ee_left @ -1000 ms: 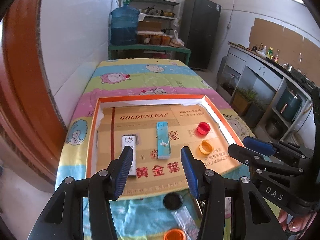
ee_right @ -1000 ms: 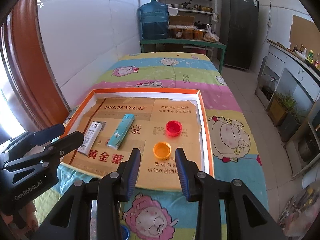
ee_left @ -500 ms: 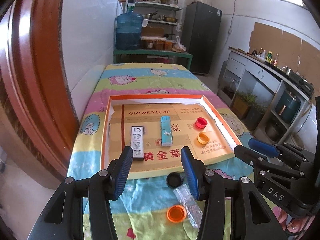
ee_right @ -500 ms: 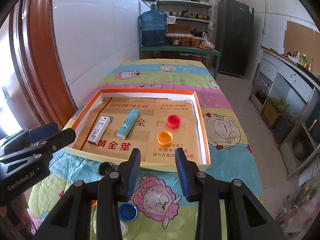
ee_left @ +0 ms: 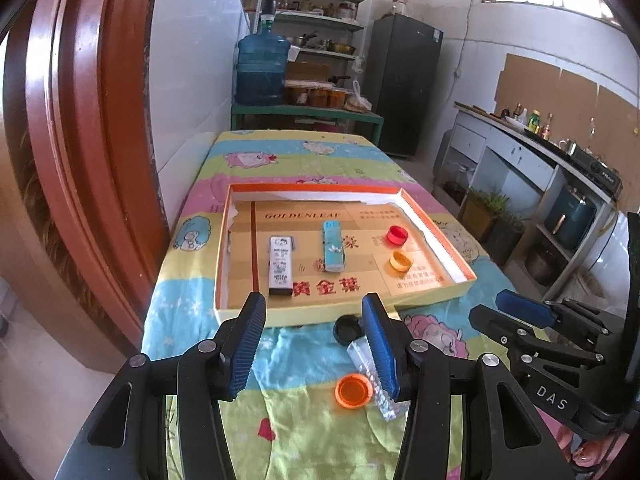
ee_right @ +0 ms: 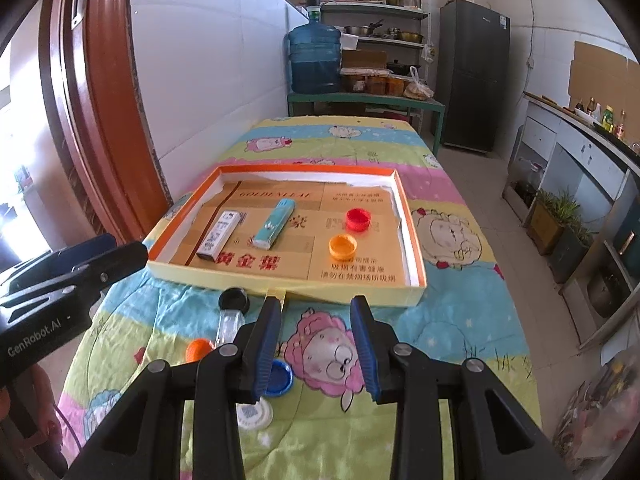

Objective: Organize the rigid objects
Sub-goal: 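Withdraw both grippers from the tray toward the remaining items, then grasp the orange lid with the left gripper while the right gripper grasps the white QR-code cap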

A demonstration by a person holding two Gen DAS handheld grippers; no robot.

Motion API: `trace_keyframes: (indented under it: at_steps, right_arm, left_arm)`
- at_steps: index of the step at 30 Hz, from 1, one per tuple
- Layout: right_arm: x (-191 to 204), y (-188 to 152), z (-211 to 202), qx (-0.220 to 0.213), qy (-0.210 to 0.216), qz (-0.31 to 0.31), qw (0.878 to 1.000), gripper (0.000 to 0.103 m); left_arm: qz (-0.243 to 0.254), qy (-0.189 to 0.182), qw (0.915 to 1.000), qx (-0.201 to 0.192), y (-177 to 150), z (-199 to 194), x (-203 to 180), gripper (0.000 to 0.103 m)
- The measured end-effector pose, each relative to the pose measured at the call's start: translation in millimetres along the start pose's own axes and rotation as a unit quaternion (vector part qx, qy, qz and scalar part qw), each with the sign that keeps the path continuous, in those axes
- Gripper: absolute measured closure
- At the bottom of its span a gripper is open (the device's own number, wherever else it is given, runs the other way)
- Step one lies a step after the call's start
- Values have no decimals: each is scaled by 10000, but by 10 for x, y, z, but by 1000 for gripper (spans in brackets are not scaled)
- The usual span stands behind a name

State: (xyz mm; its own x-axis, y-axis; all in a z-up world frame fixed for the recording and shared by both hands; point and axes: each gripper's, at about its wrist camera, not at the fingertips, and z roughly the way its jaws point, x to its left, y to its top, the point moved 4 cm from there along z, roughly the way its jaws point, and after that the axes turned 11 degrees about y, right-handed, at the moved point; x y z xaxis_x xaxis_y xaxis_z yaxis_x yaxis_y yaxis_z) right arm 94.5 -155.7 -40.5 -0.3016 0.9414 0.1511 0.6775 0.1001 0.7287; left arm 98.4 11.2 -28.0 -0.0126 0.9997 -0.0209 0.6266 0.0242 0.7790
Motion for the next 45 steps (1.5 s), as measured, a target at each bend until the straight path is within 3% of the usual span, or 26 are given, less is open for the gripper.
trace_keyframes:
  at_steps: [24, 40, 45]
  right_arm:
    - [228, -714, 135, 567, 313, 19, 9979, 67]
    - [348, -799, 390, 795, 445, -112, 9958, 67]
    - [362, -765, 454, 777, 411, -209, 9959, 72]
  left_arm:
    - [136, -107, 9996, 210, -495, 64, 41, 51]
    - [419, -243, 9969, 626, -657, 312, 27, 51]
    - [633, -395, 9938, 820, -725, 405, -86, 51]
